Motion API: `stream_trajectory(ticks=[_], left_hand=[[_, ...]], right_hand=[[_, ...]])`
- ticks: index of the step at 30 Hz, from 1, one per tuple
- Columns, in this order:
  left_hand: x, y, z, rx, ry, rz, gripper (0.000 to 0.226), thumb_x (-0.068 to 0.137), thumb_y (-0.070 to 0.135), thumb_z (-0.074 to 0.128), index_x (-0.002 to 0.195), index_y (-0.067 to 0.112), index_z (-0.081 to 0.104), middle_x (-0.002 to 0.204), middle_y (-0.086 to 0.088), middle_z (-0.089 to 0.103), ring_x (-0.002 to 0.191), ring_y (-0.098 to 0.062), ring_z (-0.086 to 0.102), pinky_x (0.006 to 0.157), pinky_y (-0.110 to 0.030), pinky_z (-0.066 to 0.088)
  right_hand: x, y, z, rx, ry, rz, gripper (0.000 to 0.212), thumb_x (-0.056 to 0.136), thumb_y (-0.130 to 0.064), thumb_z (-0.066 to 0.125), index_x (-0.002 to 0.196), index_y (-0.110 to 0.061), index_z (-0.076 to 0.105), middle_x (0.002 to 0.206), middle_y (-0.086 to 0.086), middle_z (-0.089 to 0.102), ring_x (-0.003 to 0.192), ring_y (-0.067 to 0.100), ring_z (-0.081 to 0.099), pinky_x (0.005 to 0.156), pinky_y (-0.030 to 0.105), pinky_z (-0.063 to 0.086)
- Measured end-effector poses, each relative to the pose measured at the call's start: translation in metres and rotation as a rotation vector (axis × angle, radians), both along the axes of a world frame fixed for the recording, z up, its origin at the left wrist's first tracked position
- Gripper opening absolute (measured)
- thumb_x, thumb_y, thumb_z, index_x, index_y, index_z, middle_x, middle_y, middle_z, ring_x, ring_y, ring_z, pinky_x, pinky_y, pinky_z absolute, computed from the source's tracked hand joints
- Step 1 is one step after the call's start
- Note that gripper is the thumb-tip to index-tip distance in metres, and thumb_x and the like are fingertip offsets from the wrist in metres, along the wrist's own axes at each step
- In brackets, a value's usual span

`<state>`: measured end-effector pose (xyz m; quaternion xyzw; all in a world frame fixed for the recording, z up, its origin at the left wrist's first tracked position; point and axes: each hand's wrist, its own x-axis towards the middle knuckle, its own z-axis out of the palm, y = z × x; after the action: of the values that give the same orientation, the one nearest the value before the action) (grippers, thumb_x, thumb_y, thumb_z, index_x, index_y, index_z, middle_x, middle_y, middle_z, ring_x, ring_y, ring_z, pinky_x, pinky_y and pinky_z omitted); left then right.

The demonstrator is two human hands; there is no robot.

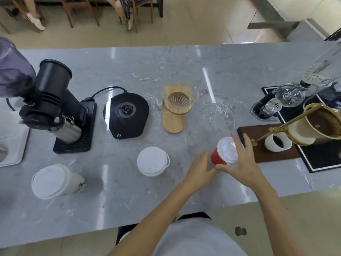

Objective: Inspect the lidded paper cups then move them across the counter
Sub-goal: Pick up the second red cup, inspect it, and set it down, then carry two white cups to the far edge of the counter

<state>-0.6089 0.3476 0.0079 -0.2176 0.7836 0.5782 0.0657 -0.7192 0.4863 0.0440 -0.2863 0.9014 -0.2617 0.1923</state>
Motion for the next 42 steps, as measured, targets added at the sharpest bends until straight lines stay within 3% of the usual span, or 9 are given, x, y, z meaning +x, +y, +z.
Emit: stream_trajectory(ticks=[4,8,12,21,25,27,30,33,42], left_hand=[[0.074,-0.027,0.029,0.005,-0.012,-0.066,0.046,0.096,0.042,0.058,0.136,0.020,0.053,0.139,0.001,0.057,0.125,-0.012,0.052,0.104,-0.027,0.039],[0.175,-0.080,0.055,0.301,0.019,-0.009,0.025,0.098,0.041,0.053,0.102,0.021,0.067,0.092,0.018,0.069,0.091,-0.001,0.065,0.089,-0.023,0.050],[0.268,-0.151,0.070,0.210,0.027,0.164,0.026,0.104,0.026,0.049,0.083,0.021,0.064,0.066,0.017,0.060,0.065,-0.003,0.054,0.070,-0.024,0.046],[0.446,-0.253,0.095,-0.081,0.006,0.550,0.030,0.100,0.038,0.052,0.073,0.026,0.058,0.062,0.016,0.057,0.060,0.000,0.051,0.060,-0.013,0.041],[0.502,-0.300,0.105,-0.597,0.026,0.588,0.019,0.089,0.053,0.053,0.101,0.040,0.059,0.106,0.023,0.062,0.106,0.001,0.044,0.095,-0.011,0.033],[0.518,-0.331,0.098,-0.804,-0.143,0.523,0.059,0.082,0.063,0.059,0.134,0.039,0.046,0.140,0.010,0.045,0.132,-0.018,0.028,0.114,-0.038,0.025],[0.525,-0.367,0.082,-0.681,-0.430,0.390,0.106,0.073,0.072,0.065,0.155,0.041,0.006,0.165,0.002,0.002,0.152,-0.026,-0.008,0.121,-0.056,0.003],[0.523,-0.384,0.064,-0.551,-0.496,0.254,0.111,0.073,0.063,0.073,0.156,0.042,0.003,0.167,0.003,-0.007,0.153,-0.026,-0.010,0.121,-0.057,0.013],[0.489,-0.366,0.075,-0.792,-0.606,0.191,0.060,0.078,0.034,0.067,0.130,0.031,0.040,0.127,-0.003,0.038,0.113,-0.029,0.034,0.081,-0.040,0.051]], right_hand=[[0.040,-0.014,0.029,-0.037,0.226,-0.028,0.084,0.081,-0.050,0.070,0.154,-0.030,0.033,0.163,0.014,0.016,0.151,0.033,0.011,0.117,0.047,0.020],[0.119,-0.053,0.058,-0.375,0.179,-0.086,0.026,0.097,-0.022,0.063,0.114,-0.042,0.065,0.115,-0.029,0.067,0.107,-0.004,0.064,0.090,0.006,0.044],[0.207,-0.119,0.063,-0.413,0.060,0.028,0.016,0.096,-0.002,0.061,0.093,-0.012,0.073,0.090,-0.011,0.073,0.077,0.007,0.071,0.070,0.020,0.055],[0.389,-0.260,0.035,-0.245,0.053,0.569,0.013,0.088,-0.009,0.073,0.094,-0.020,0.078,0.085,-0.011,0.075,0.075,0.008,0.067,0.067,0.025,0.054],[0.404,-0.296,0.039,-0.347,0.275,0.357,0.024,0.085,-0.024,0.078,0.109,-0.023,0.072,0.110,-0.004,0.068,0.101,0.022,0.058,0.080,0.024,0.047],[0.401,-0.316,0.039,-0.181,0.390,0.351,0.061,0.079,-0.048,0.078,0.132,-0.023,0.061,0.137,0.013,0.053,0.120,0.038,0.045,0.096,0.045,0.045],[0.395,-0.343,0.036,0.238,0.269,0.403,0.103,0.074,-0.071,0.067,0.157,-0.039,0.015,0.164,0.016,0.005,0.146,0.044,0.011,0.113,0.055,0.028],[0.390,-0.357,0.025,0.388,0.287,0.441,0.102,0.079,-0.068,0.065,0.156,-0.045,0.002,0.166,0.010,0.000,0.147,0.042,0.011,0.109,0.053,0.031],[0.361,-0.338,0.034,0.316,0.014,0.409,0.068,0.075,-0.039,0.071,0.137,-0.042,0.041,0.138,-0.001,0.035,0.117,0.031,0.041,0.087,0.043,0.051]])
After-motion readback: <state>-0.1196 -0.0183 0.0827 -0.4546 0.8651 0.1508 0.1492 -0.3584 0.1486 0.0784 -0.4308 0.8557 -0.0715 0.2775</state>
